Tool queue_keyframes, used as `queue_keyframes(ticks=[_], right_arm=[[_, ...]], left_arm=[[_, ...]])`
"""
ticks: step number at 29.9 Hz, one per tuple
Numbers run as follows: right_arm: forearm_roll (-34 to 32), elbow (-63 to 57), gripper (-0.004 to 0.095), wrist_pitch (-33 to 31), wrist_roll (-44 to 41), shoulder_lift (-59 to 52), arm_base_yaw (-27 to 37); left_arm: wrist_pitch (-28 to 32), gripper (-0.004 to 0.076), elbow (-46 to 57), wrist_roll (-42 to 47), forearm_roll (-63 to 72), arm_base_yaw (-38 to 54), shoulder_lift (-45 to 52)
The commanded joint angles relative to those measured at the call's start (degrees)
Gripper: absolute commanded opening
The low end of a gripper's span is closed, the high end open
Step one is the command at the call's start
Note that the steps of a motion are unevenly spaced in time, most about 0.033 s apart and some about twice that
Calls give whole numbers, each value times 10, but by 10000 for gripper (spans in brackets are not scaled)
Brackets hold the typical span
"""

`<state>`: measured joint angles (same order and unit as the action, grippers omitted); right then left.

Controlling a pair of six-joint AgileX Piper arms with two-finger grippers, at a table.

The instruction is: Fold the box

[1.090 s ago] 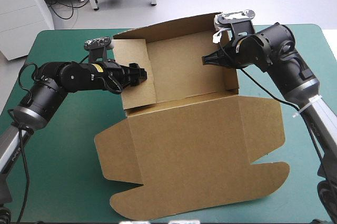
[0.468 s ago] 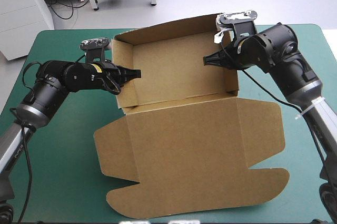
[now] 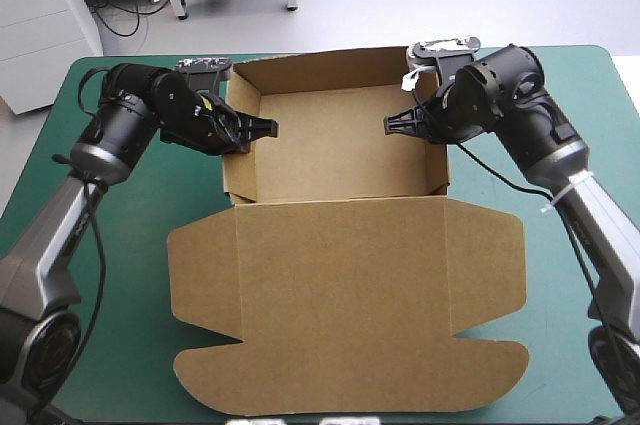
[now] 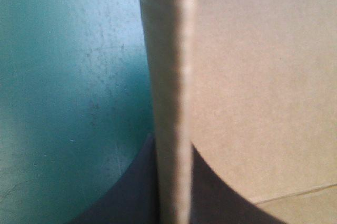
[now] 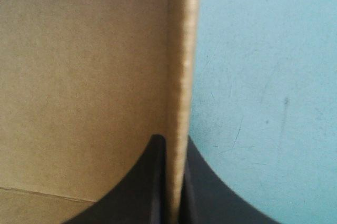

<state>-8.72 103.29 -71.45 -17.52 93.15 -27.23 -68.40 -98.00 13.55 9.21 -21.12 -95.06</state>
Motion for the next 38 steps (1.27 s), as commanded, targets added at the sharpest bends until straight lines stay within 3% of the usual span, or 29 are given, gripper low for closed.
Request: queue_keyframes(ticks=[1, 8, 27, 29, 33, 38], right_arm=[[2, 16, -2, 0, 34, 12, 28], [87, 16, -3, 0, 76, 82, 69], [87, 10, -8, 0, 96, 170, 78], [92, 10, -7, 0, 100, 170, 78], [94, 10, 51, 0, 104, 170, 78], [106, 9, 277, 0, 114, 170, 78]], left_arm=[[-41, -32, -58, -16, 18, -3, -23], [-56, -32, -66, -13, 13, -9, -90], [-44, -20, -66, -20, 20, -9, -155], [-45, 21, -66, -20, 24, -9, -155], [-43, 188, -66, -30, 51, -9, -155], [-39, 407, -66, -32, 51, -9, -155]])
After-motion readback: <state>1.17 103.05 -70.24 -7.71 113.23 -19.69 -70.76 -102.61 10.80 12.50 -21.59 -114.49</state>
